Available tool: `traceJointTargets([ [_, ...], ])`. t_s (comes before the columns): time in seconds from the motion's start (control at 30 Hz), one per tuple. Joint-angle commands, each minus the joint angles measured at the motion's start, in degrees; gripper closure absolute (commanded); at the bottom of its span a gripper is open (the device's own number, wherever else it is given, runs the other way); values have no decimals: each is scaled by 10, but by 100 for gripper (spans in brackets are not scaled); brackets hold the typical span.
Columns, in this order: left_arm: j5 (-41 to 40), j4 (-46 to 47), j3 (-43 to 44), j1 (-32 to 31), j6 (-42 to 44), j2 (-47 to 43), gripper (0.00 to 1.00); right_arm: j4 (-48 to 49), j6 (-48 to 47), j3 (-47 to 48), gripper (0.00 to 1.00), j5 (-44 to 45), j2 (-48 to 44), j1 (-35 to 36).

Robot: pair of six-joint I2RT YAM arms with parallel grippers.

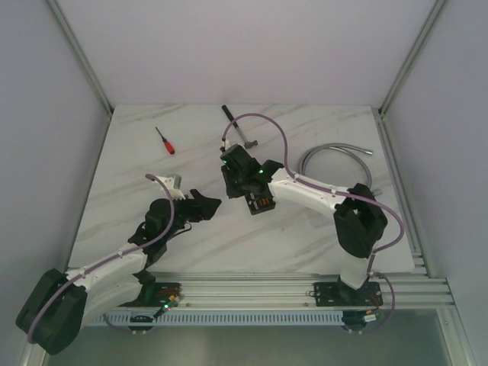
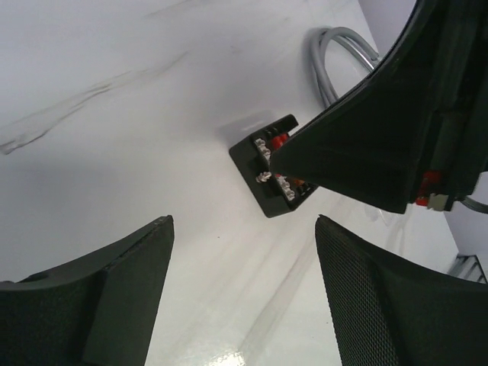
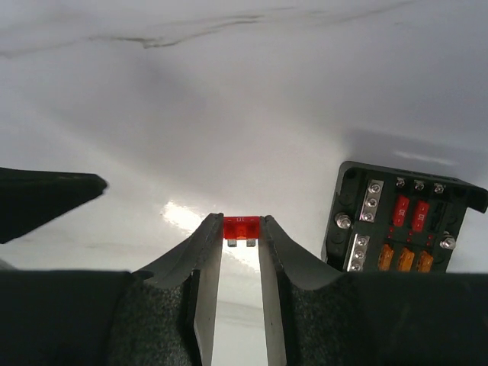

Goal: Snap on the fuse box
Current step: Pick up the fuse from the center of the board.

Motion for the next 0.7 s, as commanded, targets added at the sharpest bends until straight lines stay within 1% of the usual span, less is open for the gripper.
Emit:
traceJointTargets([
  [0.0,9,70,-1,-19,20,23,18,66,54,-39,82,-12,-46,0],
  [0.13,10,94,16,-38,31,59,26,94,72,-61,82,-25,-65,2],
  [0.2,10,102,24,-46,35,76,29,107,81,-72,82,-32,-73,3],
  [0.33,7,108,36,-48,41,100,35,127,94,-89,82,-42,-83,4],
  [0.67,-4,136,36,-50,37,105,48,170,121,-122,82,-61,-99,5],
])
